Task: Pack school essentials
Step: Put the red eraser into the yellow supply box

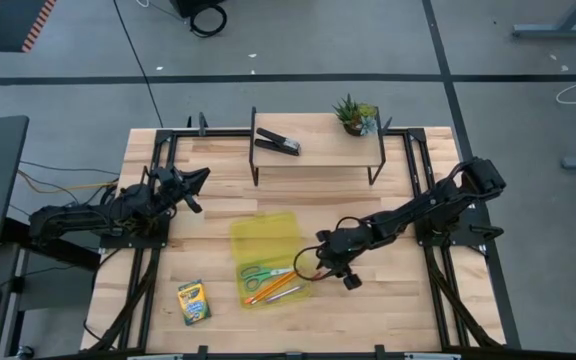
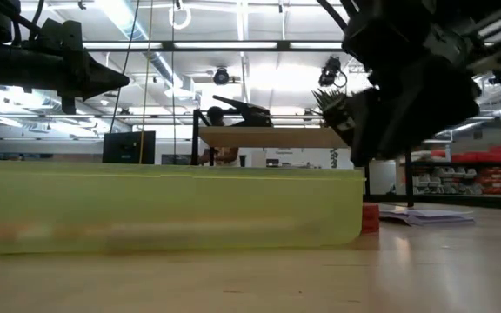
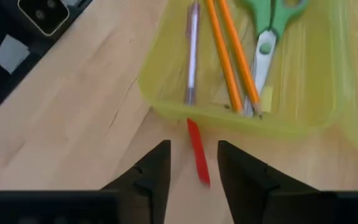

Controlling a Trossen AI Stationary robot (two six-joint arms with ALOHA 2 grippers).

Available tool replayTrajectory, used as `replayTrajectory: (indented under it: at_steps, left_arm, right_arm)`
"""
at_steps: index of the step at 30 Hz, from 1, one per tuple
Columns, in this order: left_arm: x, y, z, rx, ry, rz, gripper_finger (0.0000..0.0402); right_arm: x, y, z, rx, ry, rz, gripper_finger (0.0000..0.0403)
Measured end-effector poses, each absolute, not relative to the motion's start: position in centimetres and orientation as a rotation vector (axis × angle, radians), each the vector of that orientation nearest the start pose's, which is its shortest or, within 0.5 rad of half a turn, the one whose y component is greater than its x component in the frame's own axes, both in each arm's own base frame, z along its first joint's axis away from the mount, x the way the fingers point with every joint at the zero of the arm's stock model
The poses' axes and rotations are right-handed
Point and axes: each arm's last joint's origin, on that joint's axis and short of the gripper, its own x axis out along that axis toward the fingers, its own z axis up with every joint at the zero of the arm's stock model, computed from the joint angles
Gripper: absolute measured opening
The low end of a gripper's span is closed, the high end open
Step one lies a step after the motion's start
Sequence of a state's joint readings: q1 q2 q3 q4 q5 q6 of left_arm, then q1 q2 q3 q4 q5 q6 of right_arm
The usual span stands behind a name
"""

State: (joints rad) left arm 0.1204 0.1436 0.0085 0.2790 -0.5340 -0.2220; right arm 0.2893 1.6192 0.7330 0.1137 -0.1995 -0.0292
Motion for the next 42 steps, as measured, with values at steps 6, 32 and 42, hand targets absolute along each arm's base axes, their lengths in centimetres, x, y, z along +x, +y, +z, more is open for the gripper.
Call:
replayTrajectory:
  at_steps: [6, 32, 42]
  left_arm:
    - [9.9, 2.7, 18.1, -0.244, -0.215, 0.635, 0.0033]
    - [9.9, 2.7, 18.1, -0.244, -0.214, 0.635, 0.0038]
    - [9.9, 2.7, 18.1, -0.244, -0.214, 0.635, 0.0029]
  right_arm:
    - [27.7, 8.9, 13.4, -0.101, 0.746, 0.491, 0.0160]
    - [28.5, 8.7, 7.9, -0.011, 0.572, 0.509, 0.0160]
    - [29.2, 8.9, 6.8, -0.032, 0.452, 0.530, 0.0160]
